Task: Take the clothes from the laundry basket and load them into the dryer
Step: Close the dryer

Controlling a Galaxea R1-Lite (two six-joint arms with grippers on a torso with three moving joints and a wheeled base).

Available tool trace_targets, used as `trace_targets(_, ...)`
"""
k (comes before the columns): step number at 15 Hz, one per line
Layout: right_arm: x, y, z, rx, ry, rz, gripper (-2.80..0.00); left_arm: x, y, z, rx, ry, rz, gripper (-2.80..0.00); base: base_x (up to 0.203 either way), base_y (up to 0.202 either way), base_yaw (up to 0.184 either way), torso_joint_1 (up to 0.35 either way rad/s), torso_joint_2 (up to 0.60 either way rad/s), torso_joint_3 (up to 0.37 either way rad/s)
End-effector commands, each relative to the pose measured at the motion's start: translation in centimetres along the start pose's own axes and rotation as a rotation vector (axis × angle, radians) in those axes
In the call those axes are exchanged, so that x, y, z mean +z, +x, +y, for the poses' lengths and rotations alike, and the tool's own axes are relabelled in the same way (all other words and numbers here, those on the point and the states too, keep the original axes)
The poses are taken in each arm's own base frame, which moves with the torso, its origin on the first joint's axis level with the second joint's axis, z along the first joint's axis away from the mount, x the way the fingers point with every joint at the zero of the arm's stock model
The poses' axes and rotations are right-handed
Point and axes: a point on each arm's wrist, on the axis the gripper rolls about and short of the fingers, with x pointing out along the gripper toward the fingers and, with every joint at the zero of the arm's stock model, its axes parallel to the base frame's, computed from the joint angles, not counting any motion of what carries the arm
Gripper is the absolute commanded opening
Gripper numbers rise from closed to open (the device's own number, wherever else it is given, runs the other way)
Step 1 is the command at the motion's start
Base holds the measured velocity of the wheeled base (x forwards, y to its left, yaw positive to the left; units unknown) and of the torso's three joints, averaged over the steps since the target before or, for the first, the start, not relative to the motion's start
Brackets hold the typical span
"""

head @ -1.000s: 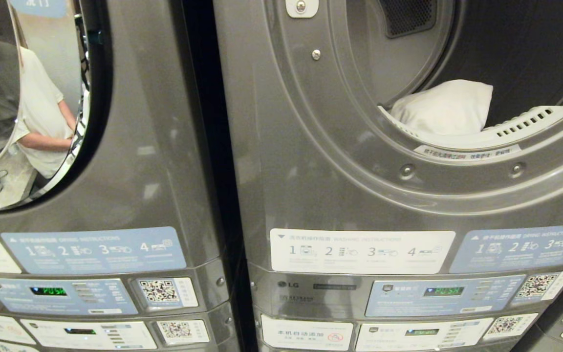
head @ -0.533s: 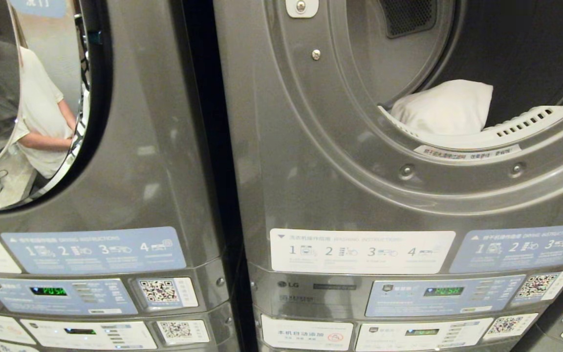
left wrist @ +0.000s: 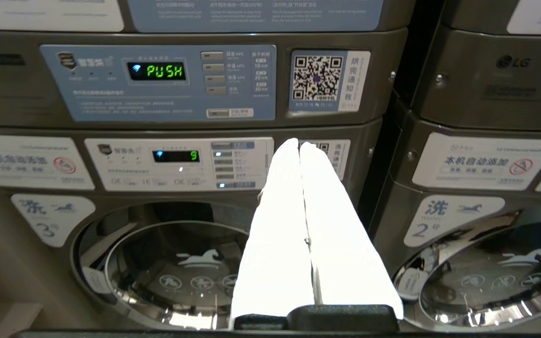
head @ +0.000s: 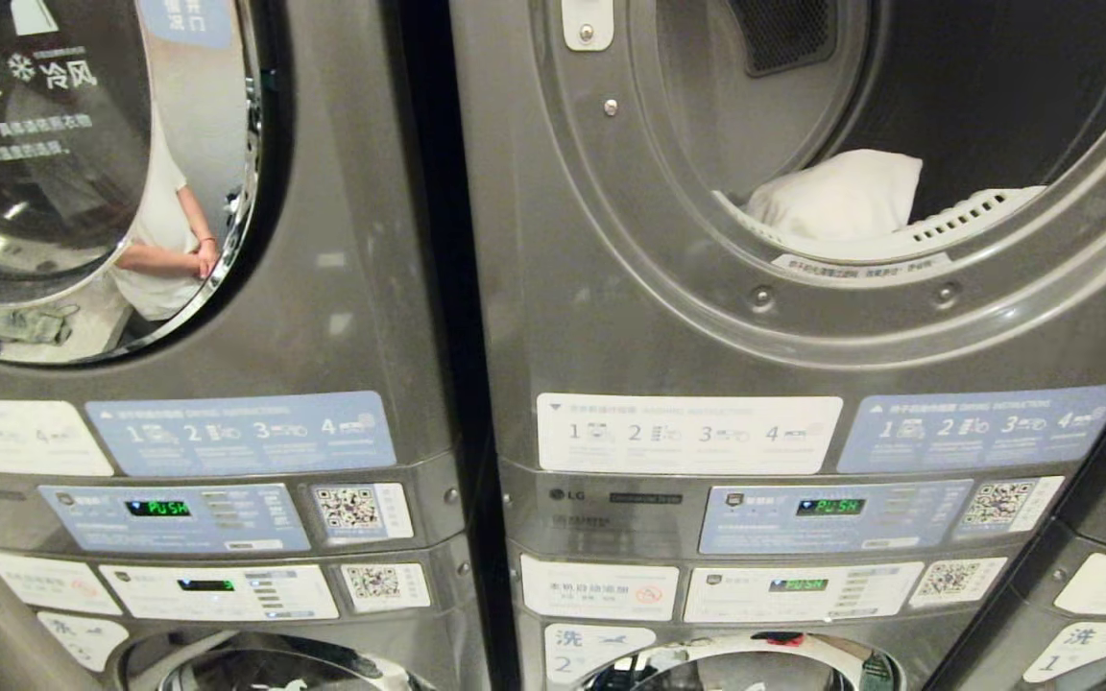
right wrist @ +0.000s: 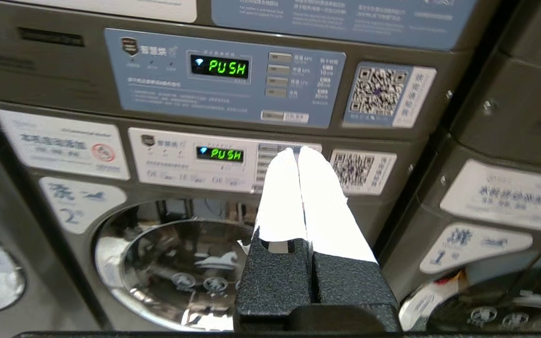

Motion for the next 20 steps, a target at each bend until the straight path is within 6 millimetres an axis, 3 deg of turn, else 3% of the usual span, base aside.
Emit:
trace_targets(1, 0.01, 0.01, 0.0, -0.001, 0.014, 0.001, -2.8, 0.01, -0.01, 0.0, 0.0, 0.0, -0.001, -2.8, -0.193, 0.0, 0.002, 0.003, 0.01, 0.002)
trace_targets(10, 0.03, 0.01, -0.03, -0.01, 0.039, 0.0, -2.8, 0.0, 0.0, 0.0, 0.0, -0.001, 0.0, -2.8, -0.191, 0.0, 0.002, 0.001, 0.0, 0.002)
trace_targets(17, 0.07, 0.0, -0.08, -0.032, 0.053, -0.001, -2.8, 0.0, 0.0, 0.0, 0.0, -0.001, 0.0, -2.8, -0.013, 0.0, 0.0, 0.007, 0.0, -0.002)
trace_targets(20, 0.07, 0.0, -0.08, -0.033, 0.057, -0.001, -2.8, 0.0, 0.0, 0.0, 0.0, -0.001, 0.0, -2.8, -0.129, -0.094, 0.0, 0.008, 0.01, 0.0)
